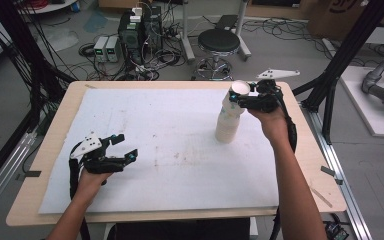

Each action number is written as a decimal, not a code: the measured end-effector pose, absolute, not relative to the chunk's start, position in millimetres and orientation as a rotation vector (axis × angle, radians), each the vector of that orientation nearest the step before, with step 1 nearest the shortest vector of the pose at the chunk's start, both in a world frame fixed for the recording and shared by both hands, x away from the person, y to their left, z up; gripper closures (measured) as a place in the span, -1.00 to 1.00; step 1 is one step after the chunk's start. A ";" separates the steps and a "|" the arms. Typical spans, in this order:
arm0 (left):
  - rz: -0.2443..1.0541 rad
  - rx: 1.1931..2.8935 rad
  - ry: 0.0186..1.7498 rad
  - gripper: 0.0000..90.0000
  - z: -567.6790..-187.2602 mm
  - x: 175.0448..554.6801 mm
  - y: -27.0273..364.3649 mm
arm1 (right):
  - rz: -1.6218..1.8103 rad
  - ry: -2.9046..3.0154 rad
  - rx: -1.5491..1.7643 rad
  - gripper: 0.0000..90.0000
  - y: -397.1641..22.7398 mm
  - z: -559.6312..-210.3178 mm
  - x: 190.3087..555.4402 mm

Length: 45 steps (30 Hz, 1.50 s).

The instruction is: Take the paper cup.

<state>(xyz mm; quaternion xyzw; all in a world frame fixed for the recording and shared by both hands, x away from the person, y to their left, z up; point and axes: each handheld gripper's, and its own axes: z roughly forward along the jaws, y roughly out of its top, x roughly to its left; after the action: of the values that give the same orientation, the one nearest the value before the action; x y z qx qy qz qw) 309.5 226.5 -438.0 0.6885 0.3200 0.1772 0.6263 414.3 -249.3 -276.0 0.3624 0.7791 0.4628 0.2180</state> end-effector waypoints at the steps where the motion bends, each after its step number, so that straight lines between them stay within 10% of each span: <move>1: 0.406 1.581 0.731 -0.62 -437.8 309.3 226.7 | 1.279 2.148 0.996 -0.20 -250.0 -272.3 412.1; 18: 0.388 1.567 0.717 -0.62 -438.2 307.3 225.2 | 1.302 2.111 0.921 -0.19 -277.2 -251.7 360.5; 45: 0.369 1.558 0.640 -0.66 -435.9 306.6 217.6 | 1.430 2.367 0.676 -0.19 -208.1 -353.4 319.2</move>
<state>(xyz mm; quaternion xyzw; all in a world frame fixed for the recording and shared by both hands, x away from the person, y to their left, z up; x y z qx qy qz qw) 306.6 217.6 -435.9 0.6861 0.2818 0.1624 0.6507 319.2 -208.1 -353.4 0.2349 0.8225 0.4968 0.1468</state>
